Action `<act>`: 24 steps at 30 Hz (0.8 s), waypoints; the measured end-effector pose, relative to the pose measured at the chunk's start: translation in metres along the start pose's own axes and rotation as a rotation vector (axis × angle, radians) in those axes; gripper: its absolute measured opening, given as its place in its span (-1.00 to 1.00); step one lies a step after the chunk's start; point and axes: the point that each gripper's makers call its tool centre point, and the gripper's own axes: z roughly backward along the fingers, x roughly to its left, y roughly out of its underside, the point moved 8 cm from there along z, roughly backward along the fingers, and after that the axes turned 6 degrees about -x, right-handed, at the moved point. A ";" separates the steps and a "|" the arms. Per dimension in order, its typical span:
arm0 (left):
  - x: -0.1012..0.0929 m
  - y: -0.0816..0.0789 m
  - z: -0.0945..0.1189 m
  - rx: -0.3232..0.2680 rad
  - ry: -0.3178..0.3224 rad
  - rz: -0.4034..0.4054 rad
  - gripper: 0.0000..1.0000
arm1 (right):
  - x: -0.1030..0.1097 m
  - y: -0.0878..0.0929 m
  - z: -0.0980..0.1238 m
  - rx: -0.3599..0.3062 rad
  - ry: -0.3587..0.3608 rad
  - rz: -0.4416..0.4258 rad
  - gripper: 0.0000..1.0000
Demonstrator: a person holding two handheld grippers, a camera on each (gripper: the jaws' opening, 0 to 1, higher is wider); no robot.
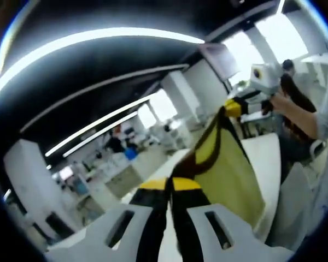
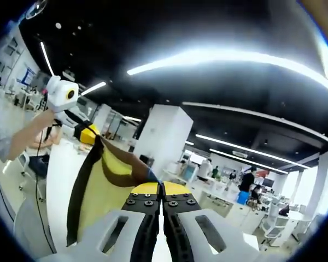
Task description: Fold the garment on the visible template until the final outline fits inside the template.
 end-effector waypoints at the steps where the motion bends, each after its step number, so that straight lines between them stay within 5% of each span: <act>1: -0.002 -0.001 0.002 -0.002 -0.002 -0.002 -1.00 | 0.001 -0.002 0.002 -0.002 0.001 0.001 -0.98; 15: -0.019 -0.021 0.028 -0.029 0.006 -0.005 -1.00 | 0.016 -0.020 0.024 -0.011 -0.004 0.028 -0.98; 24: -0.031 -0.013 0.033 -0.012 0.029 0.020 -1.00 | 0.025 -0.012 0.034 0.003 -0.010 0.015 -0.98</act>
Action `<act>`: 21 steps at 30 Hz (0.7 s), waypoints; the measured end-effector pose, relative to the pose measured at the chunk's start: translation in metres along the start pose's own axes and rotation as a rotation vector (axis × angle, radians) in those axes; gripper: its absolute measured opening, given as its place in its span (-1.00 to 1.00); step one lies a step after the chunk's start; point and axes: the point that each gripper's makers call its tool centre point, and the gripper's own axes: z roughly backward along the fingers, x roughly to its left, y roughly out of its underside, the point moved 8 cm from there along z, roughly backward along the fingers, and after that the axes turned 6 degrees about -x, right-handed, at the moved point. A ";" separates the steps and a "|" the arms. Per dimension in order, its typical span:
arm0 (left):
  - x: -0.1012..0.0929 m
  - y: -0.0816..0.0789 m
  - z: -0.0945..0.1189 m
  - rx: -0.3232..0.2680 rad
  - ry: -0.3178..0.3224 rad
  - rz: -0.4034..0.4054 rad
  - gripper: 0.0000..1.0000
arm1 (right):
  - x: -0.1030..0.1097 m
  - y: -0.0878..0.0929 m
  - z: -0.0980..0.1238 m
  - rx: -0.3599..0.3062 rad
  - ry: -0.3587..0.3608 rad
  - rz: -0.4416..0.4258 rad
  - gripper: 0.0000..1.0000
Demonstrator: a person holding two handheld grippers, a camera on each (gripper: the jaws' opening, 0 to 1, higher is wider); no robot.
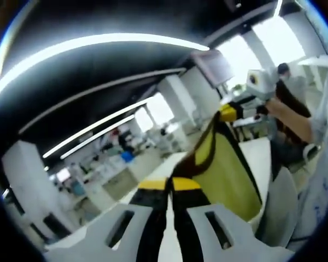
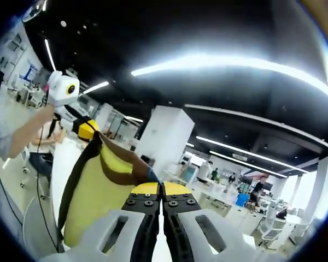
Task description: Fold the garment on the visible template until the final outline fits inside the template.
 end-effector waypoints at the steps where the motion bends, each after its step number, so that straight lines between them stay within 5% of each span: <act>1: -0.002 0.004 -0.001 0.007 0.007 0.009 -1.00 | 0.001 0.004 0.001 0.006 0.001 -0.005 -0.98; 21: 0.002 0.068 -0.037 0.116 0.074 0.134 -1.00 | 0.005 0.072 -0.014 0.135 -0.020 -0.111 -0.98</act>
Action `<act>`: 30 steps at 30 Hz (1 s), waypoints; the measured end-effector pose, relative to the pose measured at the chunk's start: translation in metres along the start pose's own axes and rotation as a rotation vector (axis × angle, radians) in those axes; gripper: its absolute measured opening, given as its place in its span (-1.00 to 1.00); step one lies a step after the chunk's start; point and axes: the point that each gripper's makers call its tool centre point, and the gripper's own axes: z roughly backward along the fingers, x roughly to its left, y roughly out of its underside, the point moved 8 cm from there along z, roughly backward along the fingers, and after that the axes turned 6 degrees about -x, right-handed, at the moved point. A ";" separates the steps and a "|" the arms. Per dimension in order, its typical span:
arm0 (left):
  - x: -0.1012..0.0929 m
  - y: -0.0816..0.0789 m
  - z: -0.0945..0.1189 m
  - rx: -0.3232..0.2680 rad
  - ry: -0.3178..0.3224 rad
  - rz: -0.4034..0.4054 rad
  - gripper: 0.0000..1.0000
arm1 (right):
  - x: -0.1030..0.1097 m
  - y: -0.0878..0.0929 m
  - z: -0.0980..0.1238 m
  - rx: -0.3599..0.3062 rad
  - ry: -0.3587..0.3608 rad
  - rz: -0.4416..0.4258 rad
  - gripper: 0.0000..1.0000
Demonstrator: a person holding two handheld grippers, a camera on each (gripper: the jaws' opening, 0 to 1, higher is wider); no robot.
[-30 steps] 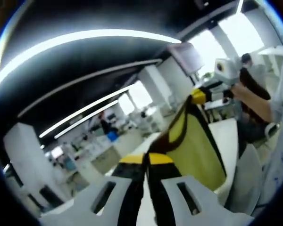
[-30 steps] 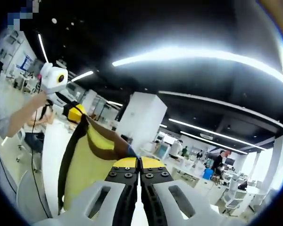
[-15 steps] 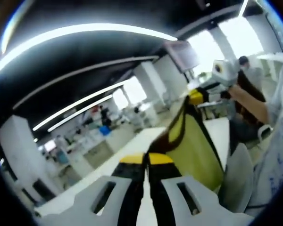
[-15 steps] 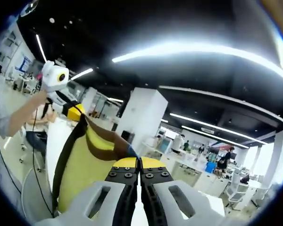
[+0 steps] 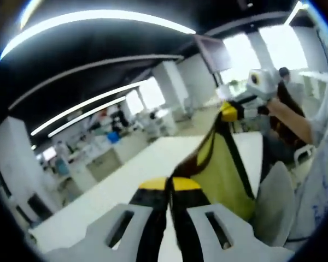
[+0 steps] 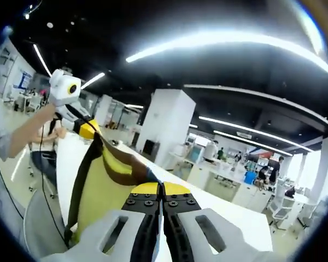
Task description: Fold the garment on the visible template until the final outline fits inside the template.
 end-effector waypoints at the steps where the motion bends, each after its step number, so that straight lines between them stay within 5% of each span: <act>1: 0.002 0.003 -0.003 0.007 0.001 0.007 -1.00 | -0.001 0.003 -0.003 0.007 -0.003 -0.004 -0.98; 30: 0.053 0.058 -0.091 0.125 0.053 0.084 -1.00 | -0.050 0.084 -0.060 0.134 -0.021 -0.124 -0.98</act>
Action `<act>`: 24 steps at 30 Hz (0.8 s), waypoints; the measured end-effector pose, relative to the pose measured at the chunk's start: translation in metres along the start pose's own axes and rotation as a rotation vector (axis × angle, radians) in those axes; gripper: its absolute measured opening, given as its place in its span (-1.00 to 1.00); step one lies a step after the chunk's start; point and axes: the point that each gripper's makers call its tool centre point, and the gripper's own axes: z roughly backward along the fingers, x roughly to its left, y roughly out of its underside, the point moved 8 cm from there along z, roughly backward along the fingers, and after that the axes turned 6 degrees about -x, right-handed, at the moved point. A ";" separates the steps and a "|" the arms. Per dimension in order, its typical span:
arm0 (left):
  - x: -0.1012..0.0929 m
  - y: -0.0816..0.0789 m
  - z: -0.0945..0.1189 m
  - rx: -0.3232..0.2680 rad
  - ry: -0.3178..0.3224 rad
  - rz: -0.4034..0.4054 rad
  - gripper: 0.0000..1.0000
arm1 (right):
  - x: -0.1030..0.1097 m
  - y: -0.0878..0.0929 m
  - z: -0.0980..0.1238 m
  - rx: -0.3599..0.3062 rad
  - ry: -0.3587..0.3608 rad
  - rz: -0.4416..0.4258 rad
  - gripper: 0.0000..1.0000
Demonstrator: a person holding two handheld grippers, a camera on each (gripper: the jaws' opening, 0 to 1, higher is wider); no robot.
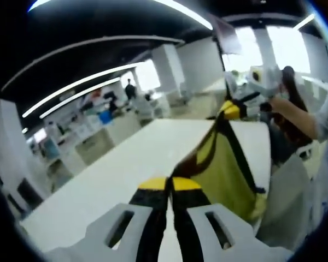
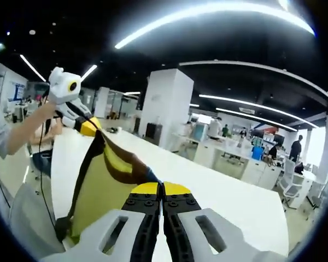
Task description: Fold the garment on the visible template until the final outline fits inside the template.
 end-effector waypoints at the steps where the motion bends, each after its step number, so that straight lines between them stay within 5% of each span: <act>1: 0.001 0.002 -0.002 0.003 0.000 0.006 -1.00 | -0.001 0.002 -0.002 0.004 0.000 0.000 -0.98; 24: 0.038 0.050 -0.066 0.064 -0.026 0.089 -1.00 | -0.031 0.059 -0.052 0.090 0.014 -0.050 -0.98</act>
